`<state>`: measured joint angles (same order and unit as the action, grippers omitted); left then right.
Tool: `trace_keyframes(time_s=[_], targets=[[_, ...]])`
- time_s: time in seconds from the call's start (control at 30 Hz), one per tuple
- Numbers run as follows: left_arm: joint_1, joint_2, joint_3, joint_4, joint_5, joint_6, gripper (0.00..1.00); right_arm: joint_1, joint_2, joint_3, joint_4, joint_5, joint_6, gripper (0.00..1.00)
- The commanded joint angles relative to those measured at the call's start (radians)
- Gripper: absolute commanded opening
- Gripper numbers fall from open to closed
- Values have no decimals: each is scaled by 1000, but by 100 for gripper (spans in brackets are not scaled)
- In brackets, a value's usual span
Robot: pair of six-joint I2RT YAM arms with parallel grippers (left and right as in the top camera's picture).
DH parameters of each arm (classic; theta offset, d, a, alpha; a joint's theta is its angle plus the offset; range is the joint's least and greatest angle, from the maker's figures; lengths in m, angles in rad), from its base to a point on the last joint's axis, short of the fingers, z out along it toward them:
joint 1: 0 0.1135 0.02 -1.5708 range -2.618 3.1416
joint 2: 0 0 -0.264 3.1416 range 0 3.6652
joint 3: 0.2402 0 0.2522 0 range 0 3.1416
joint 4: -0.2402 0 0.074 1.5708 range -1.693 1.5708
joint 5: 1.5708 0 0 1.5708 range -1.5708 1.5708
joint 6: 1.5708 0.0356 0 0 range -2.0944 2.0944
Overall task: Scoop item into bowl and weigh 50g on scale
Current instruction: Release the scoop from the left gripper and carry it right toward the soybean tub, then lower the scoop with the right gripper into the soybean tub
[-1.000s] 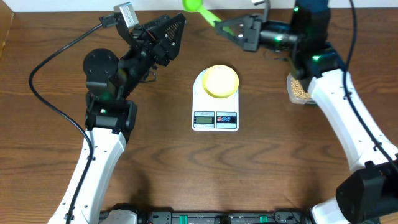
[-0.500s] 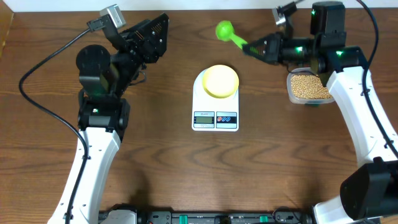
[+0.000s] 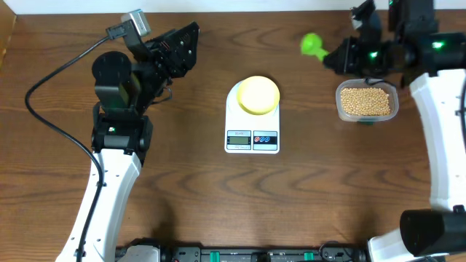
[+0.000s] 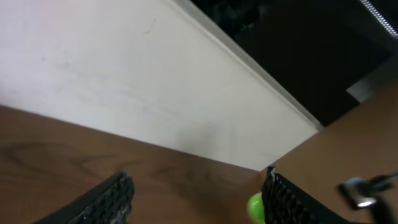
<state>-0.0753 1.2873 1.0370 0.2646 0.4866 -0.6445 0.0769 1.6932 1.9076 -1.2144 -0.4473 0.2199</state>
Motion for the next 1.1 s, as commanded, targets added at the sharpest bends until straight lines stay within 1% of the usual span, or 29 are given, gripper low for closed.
trace_keyframes(time_s=[0.0,0.07,0.2,0.3,0.37,0.83,1.07], targets=[[2,2,3,-3,-13,43,68,-3,-3,102,-70,181,-35,1],[2,2,3,-6,-35,50,68,-3,-3,139,-143,219,-36,1],[2,2,3,-6,-68,50,68,-3,-2,145,-258,306,-35,1],[2,2,3,-7,-69,50,68,-5,4,132,-306,378,-34,1],[2,2,3,-10,-69,50,68,-4,9,125,-332,389,-34,1],[2,3,3,-24,-85,50,68,-4,11,85,-426,431,-34,1],[2,6,3,-24,-95,50,68,-4,11,85,-428,450,-3,1]])
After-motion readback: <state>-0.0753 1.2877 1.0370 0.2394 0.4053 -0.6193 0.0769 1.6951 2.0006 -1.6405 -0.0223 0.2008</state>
